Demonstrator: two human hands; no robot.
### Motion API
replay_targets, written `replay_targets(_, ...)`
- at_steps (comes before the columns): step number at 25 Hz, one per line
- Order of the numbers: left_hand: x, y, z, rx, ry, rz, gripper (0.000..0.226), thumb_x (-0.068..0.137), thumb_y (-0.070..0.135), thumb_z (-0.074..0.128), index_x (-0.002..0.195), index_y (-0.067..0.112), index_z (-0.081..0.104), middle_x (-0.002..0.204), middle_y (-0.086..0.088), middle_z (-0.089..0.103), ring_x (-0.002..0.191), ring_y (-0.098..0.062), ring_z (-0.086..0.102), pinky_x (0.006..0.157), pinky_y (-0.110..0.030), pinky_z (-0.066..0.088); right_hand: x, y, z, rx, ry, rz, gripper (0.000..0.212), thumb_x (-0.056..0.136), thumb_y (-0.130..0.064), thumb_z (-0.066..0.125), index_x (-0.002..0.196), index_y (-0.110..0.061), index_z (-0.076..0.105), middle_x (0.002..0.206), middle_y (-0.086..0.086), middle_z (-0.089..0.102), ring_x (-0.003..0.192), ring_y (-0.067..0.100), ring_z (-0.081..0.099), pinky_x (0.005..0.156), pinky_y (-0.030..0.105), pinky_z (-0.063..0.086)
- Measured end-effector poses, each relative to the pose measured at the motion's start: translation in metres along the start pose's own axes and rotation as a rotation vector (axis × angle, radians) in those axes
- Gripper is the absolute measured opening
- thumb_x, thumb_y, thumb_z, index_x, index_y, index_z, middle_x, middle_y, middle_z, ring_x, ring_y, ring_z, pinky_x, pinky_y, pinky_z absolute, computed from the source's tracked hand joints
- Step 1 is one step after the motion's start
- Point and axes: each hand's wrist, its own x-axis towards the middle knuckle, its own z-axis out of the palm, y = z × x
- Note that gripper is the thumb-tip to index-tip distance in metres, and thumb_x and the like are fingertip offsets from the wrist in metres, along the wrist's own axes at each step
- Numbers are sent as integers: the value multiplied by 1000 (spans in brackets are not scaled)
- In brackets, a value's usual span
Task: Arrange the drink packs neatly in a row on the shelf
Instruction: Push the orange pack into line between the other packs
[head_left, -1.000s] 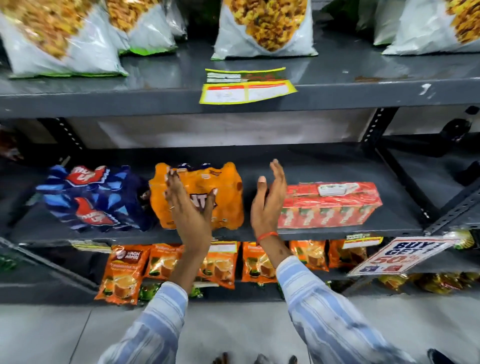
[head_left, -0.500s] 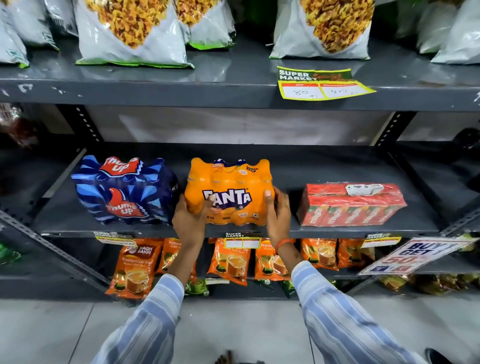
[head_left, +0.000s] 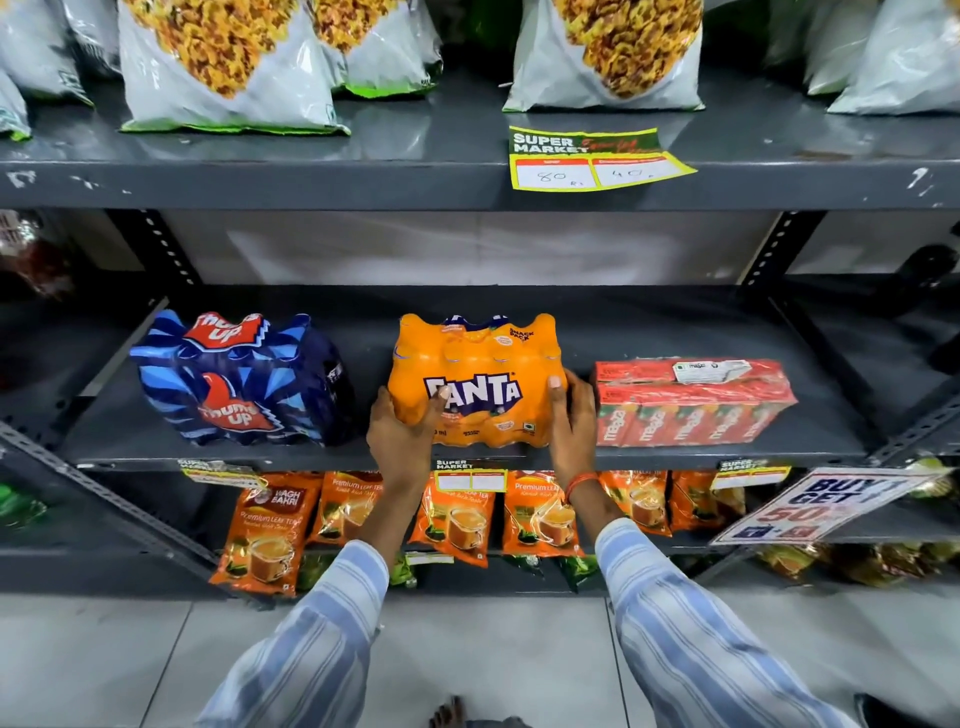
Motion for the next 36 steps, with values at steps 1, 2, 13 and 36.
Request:
replay_targets(1, 0, 1, 0, 1, -1, 2, 61, 77, 42, 70, 118, 1, 52, 118, -18, 65, 106, -30, 64, 87, -42, 55, 1, -3, 1, 12, 13, 16, 47, 92, -43, 43, 128, -13, 49, 132, 11, 49, 119, 23, 53, 98, 42, 49)
replay_targets(2, 0, 2, 0, 5, -6, 8, 59, 77, 42, 70, 117, 2, 52, 118, -18, 64, 107, -31, 63, 87, -42, 55, 1, -7, 4, 27, 44, 15, 42, 94, -37, 45, 129, -13, 48, 134, 10, 49, 122, 25, 51, 100, 42, 47)
replay_targets(13, 29, 24, -78, -18, 198, 367, 70, 87, 39, 57, 143, 6, 30, 149, -15, 40, 138, -26, 36, 106, -6, 28, -40, -87, 117, -29, 133, -511, 42, 95, -19, 42, 134, -5, 44, 137, 0, 44, 133, 14, 36, 115, 36, 28)
replay_targets(36, 125, -78, -200, -94, 75, 21, 100, 54, 59, 77, 134, 14, 36, 133, -7, 49, 124, -25, 49, 102, -51, 45, -59, -11, 245, -188, -124, -238, 47, 93, -34, 50, 133, -11, 43, 132, 10, 44, 115, 5, 41, 96, 21, 39)
